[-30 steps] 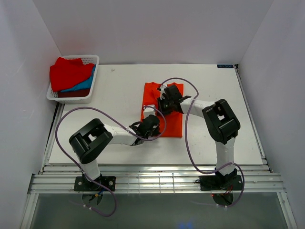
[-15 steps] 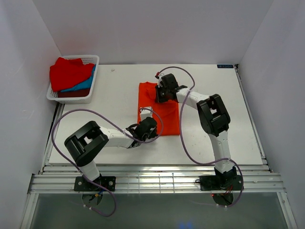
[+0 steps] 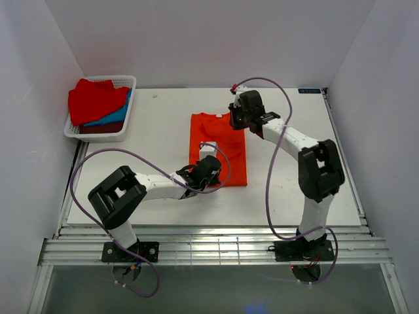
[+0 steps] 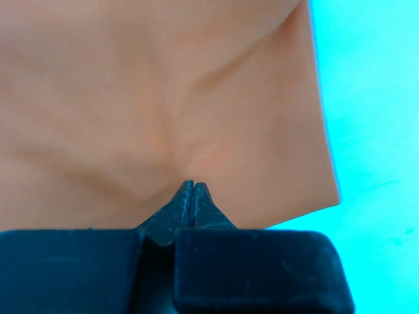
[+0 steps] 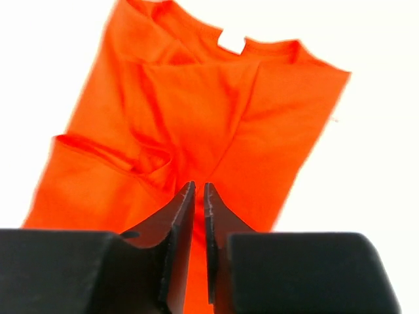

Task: Fold and stack the t-shirts
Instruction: Fold the tshirt

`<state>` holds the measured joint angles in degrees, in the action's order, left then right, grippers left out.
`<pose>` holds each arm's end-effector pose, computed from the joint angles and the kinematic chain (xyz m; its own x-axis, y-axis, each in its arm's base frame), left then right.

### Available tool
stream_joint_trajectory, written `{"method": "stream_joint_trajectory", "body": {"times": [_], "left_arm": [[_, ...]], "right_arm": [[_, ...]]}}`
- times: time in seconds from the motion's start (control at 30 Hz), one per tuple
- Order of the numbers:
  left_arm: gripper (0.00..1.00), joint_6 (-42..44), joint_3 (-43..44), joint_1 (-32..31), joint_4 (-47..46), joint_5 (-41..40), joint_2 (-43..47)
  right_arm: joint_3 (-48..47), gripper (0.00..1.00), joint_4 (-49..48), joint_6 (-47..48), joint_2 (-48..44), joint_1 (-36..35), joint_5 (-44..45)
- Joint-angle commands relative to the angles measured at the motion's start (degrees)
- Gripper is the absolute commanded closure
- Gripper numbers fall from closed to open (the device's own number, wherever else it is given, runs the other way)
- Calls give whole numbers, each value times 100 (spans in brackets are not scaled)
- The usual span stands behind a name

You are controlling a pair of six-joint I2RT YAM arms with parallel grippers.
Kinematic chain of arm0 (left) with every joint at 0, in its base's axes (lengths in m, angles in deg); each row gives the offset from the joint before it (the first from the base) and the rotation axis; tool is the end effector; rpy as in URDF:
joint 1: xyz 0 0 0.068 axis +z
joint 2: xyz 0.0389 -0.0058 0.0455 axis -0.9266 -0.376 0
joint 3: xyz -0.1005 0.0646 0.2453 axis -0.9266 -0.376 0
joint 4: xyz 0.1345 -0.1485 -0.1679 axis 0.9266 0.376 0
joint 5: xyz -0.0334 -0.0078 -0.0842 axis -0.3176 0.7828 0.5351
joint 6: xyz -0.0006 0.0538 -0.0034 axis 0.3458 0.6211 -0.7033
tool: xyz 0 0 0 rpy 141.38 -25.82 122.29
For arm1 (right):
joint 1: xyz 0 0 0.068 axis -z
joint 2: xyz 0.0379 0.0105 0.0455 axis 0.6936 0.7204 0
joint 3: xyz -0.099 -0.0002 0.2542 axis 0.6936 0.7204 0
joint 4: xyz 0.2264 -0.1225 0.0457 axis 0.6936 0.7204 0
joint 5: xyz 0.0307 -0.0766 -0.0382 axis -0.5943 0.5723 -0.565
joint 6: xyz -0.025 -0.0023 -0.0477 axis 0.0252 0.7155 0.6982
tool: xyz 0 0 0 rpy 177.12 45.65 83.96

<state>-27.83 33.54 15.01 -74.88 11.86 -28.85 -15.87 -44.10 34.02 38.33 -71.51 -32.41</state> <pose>0.2111 -0.2575 0.1509 -0.6807 -0.0661 -0.7296 0.1916 0.9452 -0.2644 0.4072 0.2129 0.2433 -0.5458 -0.1540 -0.8236 -0.4052 0.9089 0.0985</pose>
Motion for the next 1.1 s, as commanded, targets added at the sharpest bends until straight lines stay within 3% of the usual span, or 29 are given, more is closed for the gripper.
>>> {"method": "stream_joint_trajectory", "body": {"times": [0.0, 0.1, 0.17, 0.2, 0.23, 0.3, 0.33, 0.5, 0.6, 0.73, 0.87, 1.07], "left_arm": [[100, 696, 710, -71, 301, -379, 617], [100, 977, 1036, -89, 468, -729, 932], [93, 1005, 1150, -89, 766, -1167, 1135], [86, 970, 1177, -88, 1012, -1310, 1197], [65, 969, 1177, -88, 1162, -1450, 1276], [42, 917, 1072, -88, 1565, -1714, 1434], [26, 803, 1028, -88, 1690, -1959, 1644], [2, 583, 388, -36, 2148, -2322, 2567], [2, 635, -43, 113, 1999, -2340, 3139], [3, 828, -632, 744, 1613, -1708, 3316], [7, 987, -844, 1229, 928, -576, 3010], [7, 996, -748, 1309, 356, 138, 2148]], "right_arm": [[679, 82, -404, 202, -1475, -71, 494], [1268, 75, -184, 132, -2267, -97, 600], [1534, 65, 43, 70, -2705, -123, 653], [1665, 62, 106, 70, -2838, -132, 688], [1936, 57, 176, 53, -2961, -167, 724], [2202, 53, 308, 18, -3243, -194, 776], [2464, 47, 326, -17, -3331, -228, 777], [3081, 33, 274, -290, -3578, -343, 619], [3345, 33, 221, -536, -3517, -431, 496], [3556, 33, 63, -773, -3359, -501, 372], [3548, 33, 124, -975, -3218, -554, 416], [3714, 32, 247, -1204, -3182, -580, 557]]}}
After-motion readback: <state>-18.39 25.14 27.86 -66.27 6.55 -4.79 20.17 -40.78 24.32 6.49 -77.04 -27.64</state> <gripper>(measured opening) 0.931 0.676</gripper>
